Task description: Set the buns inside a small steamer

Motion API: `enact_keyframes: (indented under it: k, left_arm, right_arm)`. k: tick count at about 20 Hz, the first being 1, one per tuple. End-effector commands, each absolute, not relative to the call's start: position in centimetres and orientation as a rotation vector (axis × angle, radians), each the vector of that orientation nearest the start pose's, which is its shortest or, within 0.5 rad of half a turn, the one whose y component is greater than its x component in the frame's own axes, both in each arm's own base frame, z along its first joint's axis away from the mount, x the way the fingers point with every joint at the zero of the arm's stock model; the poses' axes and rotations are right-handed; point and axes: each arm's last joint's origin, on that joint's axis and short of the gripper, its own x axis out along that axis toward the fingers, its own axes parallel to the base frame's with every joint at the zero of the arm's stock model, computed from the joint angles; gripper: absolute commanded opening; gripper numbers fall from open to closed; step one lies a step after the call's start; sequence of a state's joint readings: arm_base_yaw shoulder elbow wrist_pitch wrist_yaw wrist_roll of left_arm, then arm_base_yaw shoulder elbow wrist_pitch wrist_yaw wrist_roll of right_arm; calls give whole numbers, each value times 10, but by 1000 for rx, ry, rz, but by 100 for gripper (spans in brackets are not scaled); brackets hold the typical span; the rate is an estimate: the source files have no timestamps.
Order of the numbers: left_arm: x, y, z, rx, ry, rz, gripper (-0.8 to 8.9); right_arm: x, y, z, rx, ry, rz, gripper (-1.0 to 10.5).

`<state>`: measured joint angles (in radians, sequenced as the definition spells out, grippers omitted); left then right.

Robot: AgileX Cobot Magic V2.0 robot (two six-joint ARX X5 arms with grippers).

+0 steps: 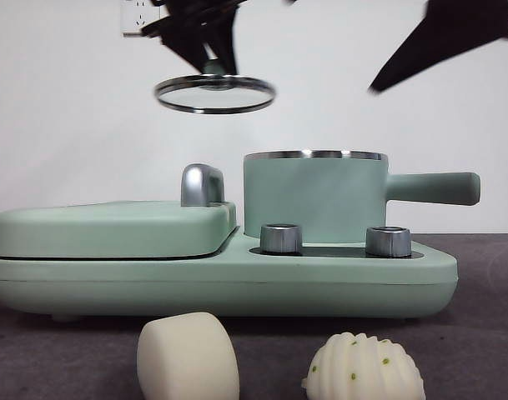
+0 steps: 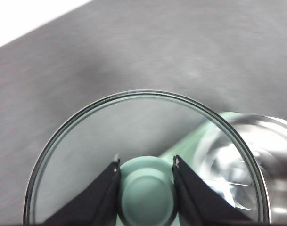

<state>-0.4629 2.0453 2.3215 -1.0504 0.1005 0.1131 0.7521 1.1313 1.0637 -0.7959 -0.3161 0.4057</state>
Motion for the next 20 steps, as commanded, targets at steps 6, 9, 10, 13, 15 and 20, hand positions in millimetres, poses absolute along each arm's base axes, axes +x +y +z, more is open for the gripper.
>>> enact_keyframes:
  k: [6,9,10,13,15,20]
  left_arm:
    - [400,-149,413,202,661,-475,5]
    - [405,-136,413,191,658,-444,5]
    - [406,-134,413,188,656,-438,5]
    - [408,-128,413,183,657,-423,5]
    - [409,-126,413,180,657,-418,5]
    - [409,-124,413,177,658,-414,5]
  right_arm:
    - [148,235,255,-51,1252,785,458]
    - [148,258,228,-108,1305,806,458]
    - [147,264,221,-124,1311,815,458]
    - [145,280,202,-155,1321,839,458]
    - [144,286,194,-171,1326,846,458]
    - [147,292,177,-232,1320,797,372]
